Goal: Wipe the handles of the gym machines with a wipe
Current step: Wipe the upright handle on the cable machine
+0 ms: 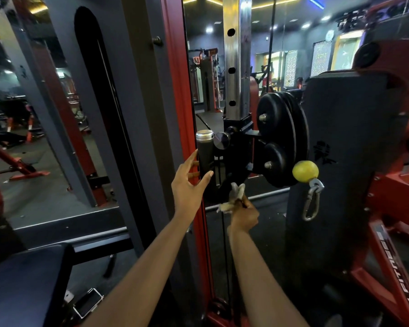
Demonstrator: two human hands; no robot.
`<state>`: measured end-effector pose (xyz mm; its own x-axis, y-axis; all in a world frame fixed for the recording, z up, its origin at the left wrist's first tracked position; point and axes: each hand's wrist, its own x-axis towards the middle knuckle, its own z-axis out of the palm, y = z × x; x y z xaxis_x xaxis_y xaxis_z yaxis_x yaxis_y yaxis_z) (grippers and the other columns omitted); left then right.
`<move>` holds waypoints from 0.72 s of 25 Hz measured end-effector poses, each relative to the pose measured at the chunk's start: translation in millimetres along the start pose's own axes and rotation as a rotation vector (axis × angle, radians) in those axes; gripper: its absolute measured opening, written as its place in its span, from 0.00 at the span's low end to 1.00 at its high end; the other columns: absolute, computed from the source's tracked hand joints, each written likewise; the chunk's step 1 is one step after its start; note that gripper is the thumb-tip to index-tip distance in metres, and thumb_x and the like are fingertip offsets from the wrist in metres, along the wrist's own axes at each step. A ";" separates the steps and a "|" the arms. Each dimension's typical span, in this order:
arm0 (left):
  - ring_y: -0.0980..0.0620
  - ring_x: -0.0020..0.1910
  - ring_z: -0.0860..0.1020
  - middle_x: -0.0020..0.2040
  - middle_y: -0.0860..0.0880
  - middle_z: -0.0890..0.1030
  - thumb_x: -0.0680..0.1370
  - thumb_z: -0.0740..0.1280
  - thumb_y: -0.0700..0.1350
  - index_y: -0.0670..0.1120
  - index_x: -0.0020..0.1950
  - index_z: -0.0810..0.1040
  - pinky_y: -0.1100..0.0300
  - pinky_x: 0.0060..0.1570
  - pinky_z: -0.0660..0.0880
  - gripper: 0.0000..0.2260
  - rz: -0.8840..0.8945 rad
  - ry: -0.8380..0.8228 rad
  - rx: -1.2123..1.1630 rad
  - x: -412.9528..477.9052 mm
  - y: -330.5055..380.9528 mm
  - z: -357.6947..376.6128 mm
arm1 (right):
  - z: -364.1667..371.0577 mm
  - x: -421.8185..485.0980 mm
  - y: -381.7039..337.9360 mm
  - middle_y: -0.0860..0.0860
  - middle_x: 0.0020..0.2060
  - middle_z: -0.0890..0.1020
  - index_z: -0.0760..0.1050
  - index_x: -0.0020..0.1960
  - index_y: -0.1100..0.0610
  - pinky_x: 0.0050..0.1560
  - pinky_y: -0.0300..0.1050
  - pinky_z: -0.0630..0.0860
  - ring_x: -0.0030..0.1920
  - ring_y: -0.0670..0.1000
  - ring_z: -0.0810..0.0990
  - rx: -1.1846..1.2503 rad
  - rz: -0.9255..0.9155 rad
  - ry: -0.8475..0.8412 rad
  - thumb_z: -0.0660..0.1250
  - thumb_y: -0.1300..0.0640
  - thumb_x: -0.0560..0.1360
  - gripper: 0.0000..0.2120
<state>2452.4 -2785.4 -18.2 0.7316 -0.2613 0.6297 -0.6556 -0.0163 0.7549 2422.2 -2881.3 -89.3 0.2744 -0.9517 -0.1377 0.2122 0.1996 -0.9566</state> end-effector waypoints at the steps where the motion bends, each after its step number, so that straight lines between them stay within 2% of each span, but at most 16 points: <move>1: 0.53 0.54 0.78 0.55 0.56 0.75 0.72 0.72 0.42 0.57 0.67 0.66 0.61 0.55 0.76 0.28 -0.006 0.001 -0.002 -0.5 1.5 -0.4 | 6.4 4.0 -2.5 0.59 0.53 0.81 0.77 0.59 0.62 0.54 0.46 0.75 0.55 0.57 0.79 -0.024 0.046 -0.053 0.61 0.65 0.76 0.13; 3: 0.54 0.53 0.78 0.54 0.57 0.74 0.72 0.72 0.42 0.54 0.69 0.67 0.65 0.54 0.76 0.28 -0.011 0.005 0.001 0.0 0.9 -0.3 | 20.2 -0.9 -3.0 0.61 0.56 0.79 0.76 0.60 0.64 0.58 0.49 0.73 0.58 0.59 0.77 0.073 0.125 -0.091 0.58 0.66 0.77 0.14; 5: 0.58 0.49 0.77 0.54 0.57 0.73 0.72 0.72 0.42 0.52 0.69 0.67 0.72 0.50 0.74 0.28 -0.022 -0.001 -0.005 -0.4 2.1 -0.7 | 24.5 -14.1 0.9 0.62 0.54 0.80 0.77 0.57 0.66 0.55 0.47 0.73 0.57 0.59 0.78 0.159 0.190 -0.014 0.60 0.67 0.76 0.12; 7: 0.60 0.48 0.76 0.55 0.57 0.73 0.72 0.72 0.41 0.52 0.70 0.67 0.77 0.48 0.72 0.28 -0.019 -0.009 -0.010 -0.6 4.3 -0.8 | 22.6 -32.7 2.7 0.61 0.52 0.81 0.77 0.57 0.66 0.51 0.43 0.72 0.55 0.58 0.79 0.246 0.244 -0.027 0.61 0.66 0.76 0.12; 10: 0.58 0.51 0.76 0.57 0.54 0.75 0.72 0.72 0.41 0.51 0.69 0.68 0.77 0.50 0.71 0.27 -0.026 -0.037 0.004 0.0 3.7 -3.9 | 16.1 -59.2 2.1 0.58 0.47 0.81 0.77 0.56 0.65 0.44 0.37 0.73 0.50 0.54 0.80 0.324 0.244 -0.063 0.64 0.64 0.75 0.11; 12: 0.60 0.49 0.77 0.57 0.52 0.77 0.74 0.70 0.43 0.51 0.68 0.69 0.77 0.49 0.72 0.24 -0.065 -0.078 -0.025 1.3 2.7 -10.1 | 8.9 -74.1 0.9 0.54 0.45 0.82 0.79 0.54 0.64 0.43 0.37 0.74 0.48 0.52 0.80 0.305 0.181 -0.092 0.67 0.62 0.74 0.10; 14: 0.62 0.50 0.77 0.57 0.52 0.79 0.76 0.66 0.45 0.50 0.67 0.72 0.76 0.51 0.72 0.19 -0.121 -0.107 -0.087 1.3 3.1 -16.3 | -0.8 -82.9 -3.9 0.51 0.45 0.83 0.80 0.54 0.59 0.45 0.39 0.77 0.46 0.49 0.81 0.181 0.049 -0.107 0.68 0.60 0.73 0.10; 15: 0.62 0.52 0.77 0.57 0.52 0.79 0.78 0.64 0.46 0.50 0.66 0.73 0.74 0.53 0.72 0.16 -0.143 -0.111 -0.116 0.8 1.6 -17.8 | -4.7 -82.2 -8.3 0.50 0.46 0.83 0.80 0.54 0.56 0.48 0.39 0.78 0.47 0.48 0.81 0.108 -0.089 -0.111 0.69 0.62 0.72 0.11; 18: 0.56 0.56 0.78 0.57 0.51 0.81 0.80 0.59 0.49 0.50 0.61 0.77 0.59 0.60 0.74 0.13 -0.202 -0.081 -0.204 -1.2 -6.9 -18.5 | -6.1 -71.9 -44.4 0.50 0.51 0.81 0.78 0.55 0.54 0.54 0.25 0.71 0.53 0.47 0.79 -0.135 -0.762 -0.138 0.69 0.67 0.71 0.15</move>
<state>2459.5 -2767.2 -20.7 0.8209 -0.3489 0.4522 -0.4410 0.1160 0.8900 2387.3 -2823.2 -38.5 0.2152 -0.7757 0.5933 0.2757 -0.5346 -0.7989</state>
